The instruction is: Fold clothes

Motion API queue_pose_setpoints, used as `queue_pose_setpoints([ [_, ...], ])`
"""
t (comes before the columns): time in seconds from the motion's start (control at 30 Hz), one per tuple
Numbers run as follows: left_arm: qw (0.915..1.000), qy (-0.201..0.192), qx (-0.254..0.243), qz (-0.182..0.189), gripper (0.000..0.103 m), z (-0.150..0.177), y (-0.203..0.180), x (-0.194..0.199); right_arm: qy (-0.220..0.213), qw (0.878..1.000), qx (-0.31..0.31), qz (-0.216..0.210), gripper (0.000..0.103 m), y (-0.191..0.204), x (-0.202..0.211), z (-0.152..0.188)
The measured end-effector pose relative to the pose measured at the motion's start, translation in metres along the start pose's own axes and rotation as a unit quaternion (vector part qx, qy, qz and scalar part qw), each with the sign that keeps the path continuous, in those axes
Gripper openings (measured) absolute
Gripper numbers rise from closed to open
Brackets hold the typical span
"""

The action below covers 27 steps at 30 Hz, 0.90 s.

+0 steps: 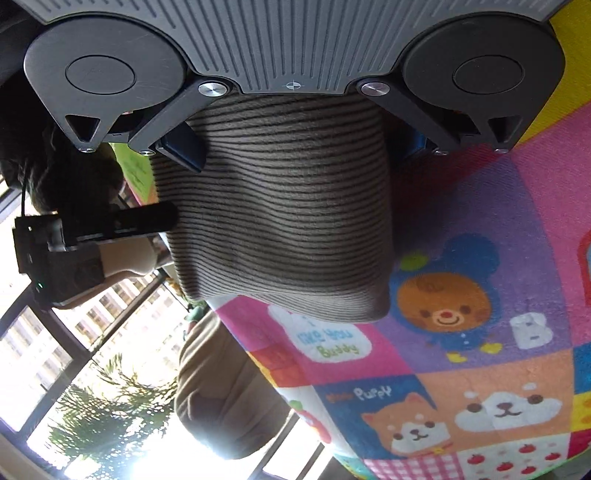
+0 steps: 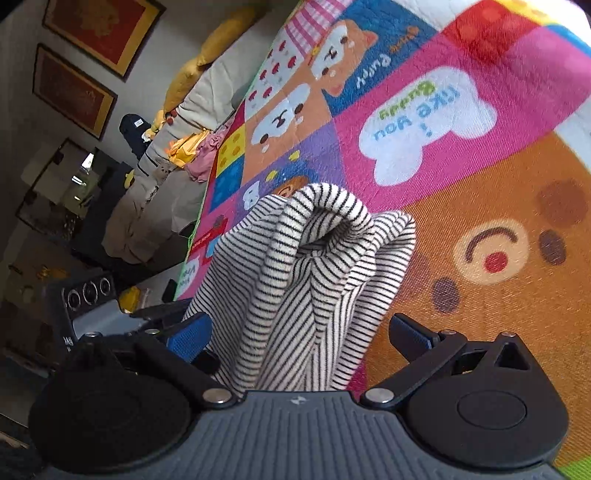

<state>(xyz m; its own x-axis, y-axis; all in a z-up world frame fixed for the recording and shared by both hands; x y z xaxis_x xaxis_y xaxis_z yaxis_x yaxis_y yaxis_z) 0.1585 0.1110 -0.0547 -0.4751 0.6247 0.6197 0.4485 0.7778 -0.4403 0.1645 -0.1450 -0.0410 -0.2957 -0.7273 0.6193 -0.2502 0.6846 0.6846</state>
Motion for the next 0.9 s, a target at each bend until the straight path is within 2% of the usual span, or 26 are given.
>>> queue_pose_setpoints([
  [0.17,0.9996,-0.017,0.021,0.011,0.103,0.000,0.001,-0.003,0.053,0.997,-0.041,-0.028,0.103,0.007,-0.033,-0.017],
  [0.27,0.9989,-0.028,0.033,0.017,0.103,0.000,0.002,-0.004,0.045,0.999,-0.007,-0.028,0.103,0.021,-0.055,-0.037],
  [0.33,0.9969,-0.047,0.062,0.008,0.103,-0.009,0.016,0.000,0.035,0.999,0.012,-0.031,0.103,0.030,-0.069,-0.050],
  [0.37,0.9951,-0.060,0.079,-0.004,0.103,-0.017,0.025,0.003,0.022,0.999,0.016,-0.037,0.103,0.035,-0.076,-0.061],
  [0.47,0.9887,-0.104,0.090,-0.060,0.103,-0.037,0.050,0.014,-0.058,0.996,0.040,-0.060,0.103,0.050,-0.083,-0.094],
  [0.53,0.9877,-0.105,0.076,-0.087,0.103,-0.038,0.055,0.023,-0.104,0.991,0.070,-0.040,0.103,0.058,-0.077,-0.107],
  [0.6,0.9879,-0.103,0.055,-0.103,0.103,-0.036,0.054,0.032,-0.124,0.984,0.126,0.000,0.103,0.064,-0.066,-0.106],
  [0.67,0.9896,-0.094,0.025,-0.106,0.103,-0.027,0.041,0.042,-0.128,0.971,0.198,0.039,0.103,0.068,-0.052,-0.094],
  [0.77,0.9909,-0.078,-0.023,-0.107,0.103,-0.008,0.025,0.053,-0.093,0.945,0.306,0.063,0.103,0.073,-0.034,-0.060],
  [0.83,0.9900,-0.057,-0.049,-0.119,0.103,0.001,0.019,0.051,-0.050,0.916,0.389,0.084,0.103,0.078,-0.037,-0.031],
  [0.9,0.9855,-0.036,-0.072,-0.150,0.103,0.007,0.020,0.043,-0.016,0.881,0.457,0.121,0.103,0.079,-0.050,-0.005],
])
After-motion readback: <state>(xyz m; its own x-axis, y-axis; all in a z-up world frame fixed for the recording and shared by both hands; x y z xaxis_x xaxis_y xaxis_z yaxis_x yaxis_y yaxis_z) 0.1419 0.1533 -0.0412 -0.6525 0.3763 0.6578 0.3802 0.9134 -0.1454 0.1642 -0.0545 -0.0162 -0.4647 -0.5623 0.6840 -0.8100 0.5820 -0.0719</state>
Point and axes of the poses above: each gripper's, at about its wrist camera, not at the fingertips, and x roughly against the way its jaws point, y to its left, z to its underside, the point moved 6 cm from there along -x, roughly the way its jaws point, and after that the axes turned 6 degrees about -x, right-handed, at the moved point
